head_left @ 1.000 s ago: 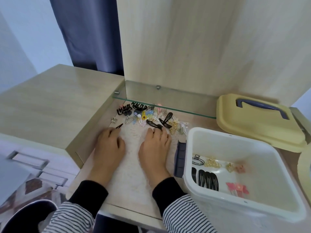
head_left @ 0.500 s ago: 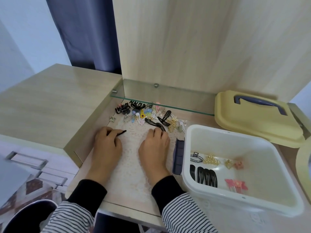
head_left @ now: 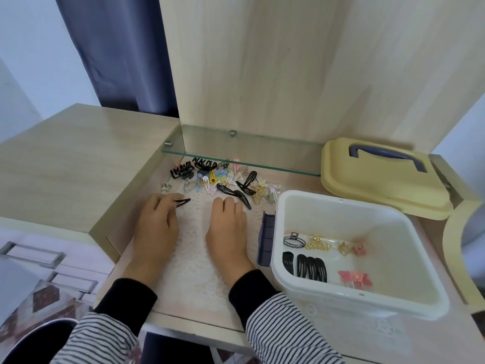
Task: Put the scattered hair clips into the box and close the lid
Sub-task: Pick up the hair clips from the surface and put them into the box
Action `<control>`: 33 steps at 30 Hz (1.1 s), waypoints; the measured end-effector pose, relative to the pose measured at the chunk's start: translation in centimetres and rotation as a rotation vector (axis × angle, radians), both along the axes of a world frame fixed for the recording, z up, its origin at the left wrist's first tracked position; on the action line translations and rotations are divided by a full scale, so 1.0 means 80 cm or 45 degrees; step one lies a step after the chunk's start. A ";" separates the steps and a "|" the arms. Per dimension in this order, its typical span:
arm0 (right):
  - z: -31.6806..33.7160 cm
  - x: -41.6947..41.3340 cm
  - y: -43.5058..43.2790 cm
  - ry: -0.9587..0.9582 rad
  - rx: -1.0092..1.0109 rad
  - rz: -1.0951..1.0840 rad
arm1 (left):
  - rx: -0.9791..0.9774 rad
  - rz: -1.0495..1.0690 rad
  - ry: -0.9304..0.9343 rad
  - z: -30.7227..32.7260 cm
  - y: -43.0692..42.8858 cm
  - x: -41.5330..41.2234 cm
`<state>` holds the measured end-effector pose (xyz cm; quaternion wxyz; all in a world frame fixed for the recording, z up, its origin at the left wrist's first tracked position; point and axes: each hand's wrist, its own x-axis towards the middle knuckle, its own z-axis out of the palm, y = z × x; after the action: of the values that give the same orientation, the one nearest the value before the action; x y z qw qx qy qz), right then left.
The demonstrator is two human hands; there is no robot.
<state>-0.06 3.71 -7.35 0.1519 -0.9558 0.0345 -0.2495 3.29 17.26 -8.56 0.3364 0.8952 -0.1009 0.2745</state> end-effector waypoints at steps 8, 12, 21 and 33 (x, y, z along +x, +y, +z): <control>0.075 -0.058 0.025 -0.229 0.068 0.139 | -0.421 -0.022 0.164 0.081 -0.024 -0.020; 0.165 -0.100 -0.014 -0.143 0.072 0.170 | -0.691 -0.234 0.135 0.141 -0.060 -0.038; 0.239 -0.120 -0.244 0.813 0.094 0.324 | -0.673 -0.839 0.515 0.208 -0.169 -0.065; 0.159 -0.095 -0.287 1.561 -0.134 0.351 | 0.996 -1.108 1.096 0.147 -0.276 -0.067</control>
<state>-7.62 -19.22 5.40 0.0879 -0.9269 -0.0205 0.3643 -2.03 -4.85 3.21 0.0802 0.8574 -0.3975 -0.3170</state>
